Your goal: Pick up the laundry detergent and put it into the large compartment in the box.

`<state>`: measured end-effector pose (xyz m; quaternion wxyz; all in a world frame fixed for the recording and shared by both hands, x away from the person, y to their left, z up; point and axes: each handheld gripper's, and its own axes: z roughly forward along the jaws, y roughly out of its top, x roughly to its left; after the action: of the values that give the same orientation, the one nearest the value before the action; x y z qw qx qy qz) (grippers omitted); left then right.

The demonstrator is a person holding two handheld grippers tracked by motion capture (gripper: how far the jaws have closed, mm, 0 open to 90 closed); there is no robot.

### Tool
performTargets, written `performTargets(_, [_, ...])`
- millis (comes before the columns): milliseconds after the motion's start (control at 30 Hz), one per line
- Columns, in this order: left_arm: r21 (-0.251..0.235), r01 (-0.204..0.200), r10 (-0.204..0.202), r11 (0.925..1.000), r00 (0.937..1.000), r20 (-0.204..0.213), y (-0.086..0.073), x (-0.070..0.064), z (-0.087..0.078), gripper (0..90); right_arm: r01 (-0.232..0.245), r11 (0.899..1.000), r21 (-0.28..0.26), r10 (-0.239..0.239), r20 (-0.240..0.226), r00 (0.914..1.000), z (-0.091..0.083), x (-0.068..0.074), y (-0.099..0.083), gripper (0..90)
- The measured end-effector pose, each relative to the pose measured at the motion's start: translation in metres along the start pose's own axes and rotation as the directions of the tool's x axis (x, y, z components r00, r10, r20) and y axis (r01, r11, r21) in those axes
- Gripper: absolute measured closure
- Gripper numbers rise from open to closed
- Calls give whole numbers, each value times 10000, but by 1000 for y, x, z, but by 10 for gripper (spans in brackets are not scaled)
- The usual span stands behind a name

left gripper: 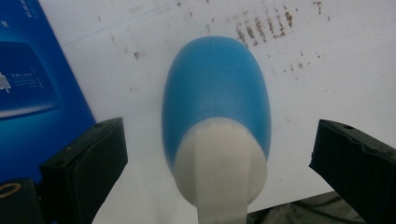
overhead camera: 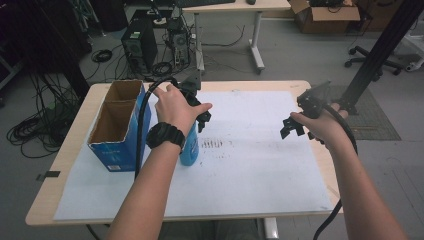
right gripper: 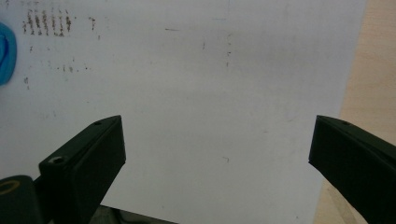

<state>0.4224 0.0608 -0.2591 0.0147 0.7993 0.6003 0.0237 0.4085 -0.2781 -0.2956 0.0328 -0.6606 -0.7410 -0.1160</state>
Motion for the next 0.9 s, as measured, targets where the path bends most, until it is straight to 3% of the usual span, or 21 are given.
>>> performTargets(100, [-120, 135, -132, 9998, 9997, 221, 1, 0, 3, 44, -28, 10000, -25, 28, -3, 10000, 0, -1, 0, 37])
performTargets(900, [170, 63, -63, 9998, 10000, 18, -3, 0, 23, 43, -113, 9999, 3, 113, -104, 9999, 9, -4, -1, 38])
